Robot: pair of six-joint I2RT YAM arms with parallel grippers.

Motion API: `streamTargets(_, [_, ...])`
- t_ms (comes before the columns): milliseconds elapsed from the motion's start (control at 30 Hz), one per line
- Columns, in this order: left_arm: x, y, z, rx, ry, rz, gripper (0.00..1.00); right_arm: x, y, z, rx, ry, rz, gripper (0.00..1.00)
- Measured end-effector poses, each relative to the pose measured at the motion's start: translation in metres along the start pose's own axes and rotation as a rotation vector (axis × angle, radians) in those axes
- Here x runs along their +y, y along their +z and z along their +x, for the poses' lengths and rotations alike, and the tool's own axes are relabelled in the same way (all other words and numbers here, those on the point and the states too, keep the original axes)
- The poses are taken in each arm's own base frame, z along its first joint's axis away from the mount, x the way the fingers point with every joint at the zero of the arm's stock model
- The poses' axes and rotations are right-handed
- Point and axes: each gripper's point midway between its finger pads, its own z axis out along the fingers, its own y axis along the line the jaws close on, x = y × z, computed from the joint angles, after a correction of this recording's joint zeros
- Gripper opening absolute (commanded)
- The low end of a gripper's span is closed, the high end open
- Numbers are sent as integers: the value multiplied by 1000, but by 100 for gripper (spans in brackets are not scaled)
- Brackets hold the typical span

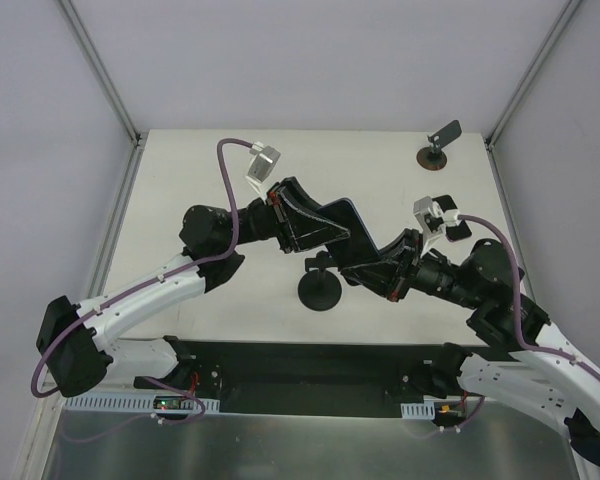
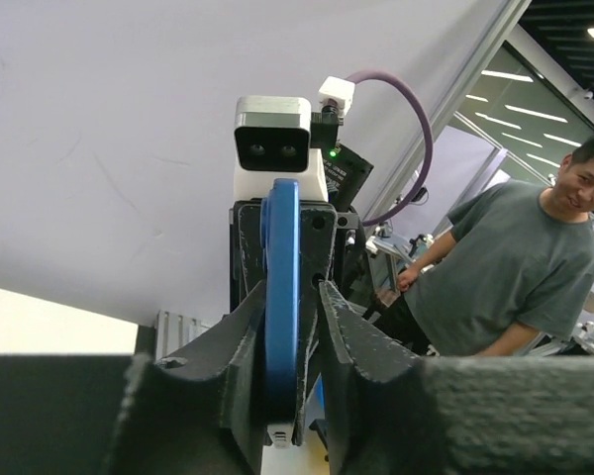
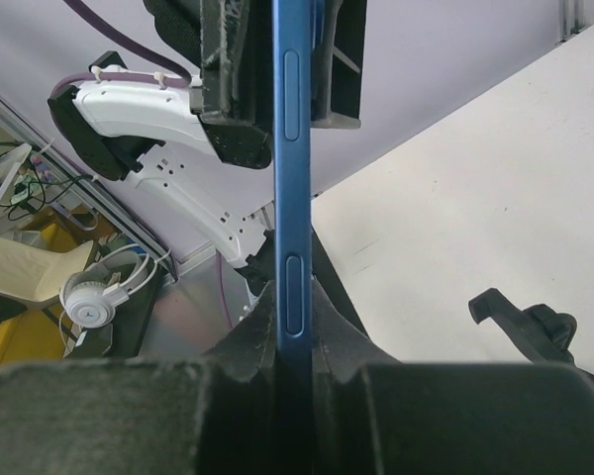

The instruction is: Place the phone on the phone stand

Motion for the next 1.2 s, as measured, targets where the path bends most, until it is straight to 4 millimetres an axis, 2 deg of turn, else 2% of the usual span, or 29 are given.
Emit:
streamTargets(33, [1, 0, 0, 2, 2, -4, 5, 0, 1, 0, 0, 0, -2, 1])
streamTargets(67, [2, 1, 0, 4, 5, -10, 3, 0, 3, 0, 0, 0, -8, 0])
streamTargets(167, [5, 1, 0, 5, 15, -21, 7, 1, 5, -1, -2, 7, -14, 0])
streamTargets(233, [4, 0, -1, 5, 23, -25, 0, 1, 5, -1, -2, 8, -14, 0])
streamTargets(300, [3, 0, -1, 4, 30, -29, 0, 1, 6, -1, -1, 8, -18, 0])
streamTargets(333, [2, -1, -2, 5, 33, -32, 0, 2, 7, -1, -2, 7, -20, 18])
streamTargets(400, [2, -2, -2, 8, 45, -45, 0, 1, 8, 0, 3, 3, -19, 44])
streamTargets(433, [4, -4, 0, 19, 45, -63, 0, -4, 9, 2, 12, -5, -3, 64])
streamTargets(533, [10, -9, 8, 80, 46, -147, 0, -25, 7, 15, 59, -18, 98, 81])
streamTargets(633, [20, -19, 8, 133, 91, -293, 0, -47, -2, 27, 120, -33, 219, 89])
streamTargets(700, [25, -31, 3, 150, 141, -396, 0, -65, -12, 35, 161, -48, 320, 89])
streamTargets(733, [25, -39, 1, 157, 163, -441, 0, -73, -18, 41, 186, -54, 370, 86])
streamTargets(800, [19, -54, -4, 165, 217, -505, 0, -85, -28, 52, 235, -58, 435, 76])
streamTargets(833, [14, -62, -5, 170, 239, -524, 0, -90, -32, 58, 262, -56, 462, 67])
streamTargets(867, [9, -67, -6, 174, 257, -534, 0, -94, -36, 65, 291, -48, 486, 64])
streamTargets(900, [3, -74, -7, 178, 281, -543, 0, -97, -38, 72, 320, -30, 506, 55])
streamTargets(933, [0, -77, -7, 182, 290, -547, 0, -99, -39, 76, 339, -23, 517, 53])
streamTargets(1067, [-5, -88, -4, 205, 316, -562, 0, -107, -34, 93, 420, 11, 577, 53])
streamTargets(1200, [2, -91, 3, 232, 298, -584, 0, -117, -25, 101, 474, 19, 648, 60])
